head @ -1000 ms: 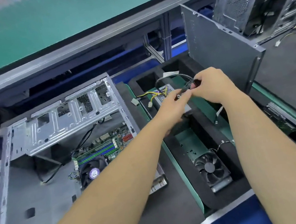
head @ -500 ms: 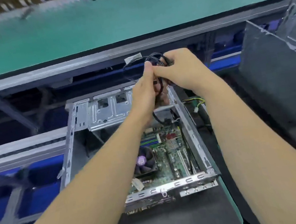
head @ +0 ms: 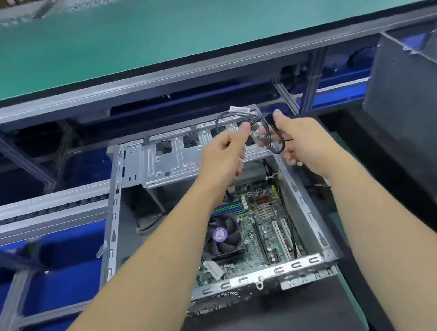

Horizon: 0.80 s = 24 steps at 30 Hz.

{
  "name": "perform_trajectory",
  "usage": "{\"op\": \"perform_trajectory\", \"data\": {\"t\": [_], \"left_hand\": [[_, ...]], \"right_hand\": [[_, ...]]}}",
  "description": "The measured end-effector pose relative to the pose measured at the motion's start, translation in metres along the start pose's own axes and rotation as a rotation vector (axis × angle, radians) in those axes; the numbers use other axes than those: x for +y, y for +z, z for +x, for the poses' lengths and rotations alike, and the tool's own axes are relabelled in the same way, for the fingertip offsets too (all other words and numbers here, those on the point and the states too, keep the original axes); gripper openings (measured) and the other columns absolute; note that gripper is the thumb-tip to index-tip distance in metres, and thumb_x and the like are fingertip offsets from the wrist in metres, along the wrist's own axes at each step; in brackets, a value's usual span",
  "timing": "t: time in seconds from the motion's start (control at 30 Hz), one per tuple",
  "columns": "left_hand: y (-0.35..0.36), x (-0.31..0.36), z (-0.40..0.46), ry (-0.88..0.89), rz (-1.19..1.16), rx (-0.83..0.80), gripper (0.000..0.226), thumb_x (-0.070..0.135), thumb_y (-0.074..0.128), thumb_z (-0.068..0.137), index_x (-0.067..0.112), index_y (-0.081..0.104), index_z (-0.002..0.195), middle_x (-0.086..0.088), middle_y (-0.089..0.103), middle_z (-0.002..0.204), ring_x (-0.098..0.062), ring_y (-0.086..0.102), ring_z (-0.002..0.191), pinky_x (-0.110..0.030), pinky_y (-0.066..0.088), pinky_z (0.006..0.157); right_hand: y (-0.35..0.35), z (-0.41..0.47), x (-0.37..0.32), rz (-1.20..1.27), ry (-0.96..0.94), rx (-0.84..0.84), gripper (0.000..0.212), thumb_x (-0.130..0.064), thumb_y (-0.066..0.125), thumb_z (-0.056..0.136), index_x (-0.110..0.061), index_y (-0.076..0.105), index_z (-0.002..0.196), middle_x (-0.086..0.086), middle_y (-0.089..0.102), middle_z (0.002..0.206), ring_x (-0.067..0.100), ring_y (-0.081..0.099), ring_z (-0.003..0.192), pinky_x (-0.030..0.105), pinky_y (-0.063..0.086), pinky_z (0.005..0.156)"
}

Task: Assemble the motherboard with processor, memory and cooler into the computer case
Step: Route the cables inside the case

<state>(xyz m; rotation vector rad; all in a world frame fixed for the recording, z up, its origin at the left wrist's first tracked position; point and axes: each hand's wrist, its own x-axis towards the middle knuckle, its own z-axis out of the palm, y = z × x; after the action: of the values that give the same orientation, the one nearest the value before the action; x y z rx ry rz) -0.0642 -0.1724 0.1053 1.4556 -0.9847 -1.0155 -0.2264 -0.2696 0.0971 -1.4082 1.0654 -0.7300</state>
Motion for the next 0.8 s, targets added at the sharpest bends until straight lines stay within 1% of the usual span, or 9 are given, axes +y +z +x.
{"op": "perform_trajectory", "data": {"t": [0.1,0.17,0.27,0.33,0.4,0.47,0.53,0.7,0.8], "left_hand": [[0.029,0.014,0.013,0.101,0.039,0.037,0.049,0.070,0.060,0.074,0.025,0.045,0.062,-0.001,0.044,0.064,-0.014,0.040,0.054,-0.030,0.038,0.054],[0.048,0.019,0.021,0.148,0.069,0.039,0.050,0.069,0.059,0.076,0.023,0.044,0.062,-0.002,0.046,0.063,-0.013,0.041,0.054,-0.030,0.037,0.056],[0.071,0.019,0.032,0.172,0.079,0.022,0.052,0.067,0.059,0.078,0.021,0.044,0.062,-0.004,0.045,0.063,-0.014,0.041,0.056,-0.032,0.037,0.058],[0.084,0.014,0.037,0.164,0.077,0.022,0.050,0.067,0.060,0.078,0.025,0.042,0.057,-0.006,0.046,0.064,-0.016,0.042,0.058,-0.036,0.039,0.060],[0.091,0.009,0.040,0.155,0.105,0.042,0.050,0.068,0.060,0.078,0.027,0.042,0.054,-0.007,0.049,0.065,-0.018,0.045,0.059,-0.037,0.041,0.062],[0.094,0.005,0.042,0.146,0.111,0.063,0.050,0.068,0.061,0.078,0.028,0.043,0.054,-0.007,0.051,0.065,-0.019,0.047,0.061,-0.038,0.043,0.064],[0.092,0.005,0.040,0.132,0.075,0.073,0.049,0.065,0.064,0.078,0.027,0.043,0.055,-0.009,0.050,0.065,-0.020,0.046,0.061,-0.039,0.044,0.065],[0.069,0.011,0.031,0.140,0.010,0.141,0.047,0.064,0.067,0.074,0.025,0.049,0.055,-0.004,0.052,0.056,-0.014,0.046,0.050,-0.024,0.044,0.053],[0.036,0.010,0.023,0.113,0.019,0.150,0.047,0.064,0.067,0.074,0.026,0.049,0.054,-0.003,0.054,0.056,-0.014,0.047,0.047,-0.025,0.045,0.049]], "right_hand": [[-0.033,0.005,0.030,0.098,0.071,0.309,0.043,-0.052,0.053,0.094,-0.016,0.075,0.093,0.003,0.078,0.083,0.013,0.044,0.041,0.022,0.035,0.041],[-0.054,0.003,0.057,-0.151,0.095,0.438,0.023,-0.023,0.056,0.095,-0.013,0.077,0.100,-0.002,0.077,0.089,0.015,0.056,0.059,0.028,0.047,0.058],[-0.066,-0.005,0.096,-0.658,0.211,0.167,0.044,0.001,0.053,0.088,-0.013,0.069,0.127,0.005,0.068,0.125,0.026,0.061,0.115,0.031,0.047,0.098],[-0.063,-0.011,0.112,-0.886,0.252,0.005,0.053,-0.002,0.054,0.088,-0.019,0.060,0.138,0.009,0.062,0.136,0.033,0.056,0.125,0.039,0.048,0.103],[-0.058,-0.013,0.121,-1.045,0.232,-0.022,0.048,-0.008,0.056,0.091,-0.023,0.059,0.136,0.009,0.061,0.133,0.036,0.056,0.121,0.042,0.052,0.093],[-0.054,-0.012,0.120,-1.111,0.228,0.027,0.029,-0.011,0.057,0.094,-0.019,0.066,0.121,0.010,0.064,0.122,0.036,0.060,0.110,0.039,0.051,0.080],[-0.053,-0.011,0.113,-1.107,0.206,0.093,0.019,-0.019,0.058,0.099,-0.017,0.069,0.113,0.012,0.067,0.114,0.035,0.061,0.105,0.038,0.052,0.079],[-0.047,-0.009,0.058,-0.788,-0.066,0.499,0.023,-0.025,0.052,0.102,-0.015,0.072,0.099,0.007,0.070,0.093,0.026,0.054,0.080,0.034,0.044,0.066],[-0.026,-0.011,0.009,-0.657,-0.358,0.558,0.025,-0.024,0.048,0.104,-0.014,0.068,0.093,0.003,0.066,0.087,0.026,0.059,0.080,0.039,0.049,0.068]]}}
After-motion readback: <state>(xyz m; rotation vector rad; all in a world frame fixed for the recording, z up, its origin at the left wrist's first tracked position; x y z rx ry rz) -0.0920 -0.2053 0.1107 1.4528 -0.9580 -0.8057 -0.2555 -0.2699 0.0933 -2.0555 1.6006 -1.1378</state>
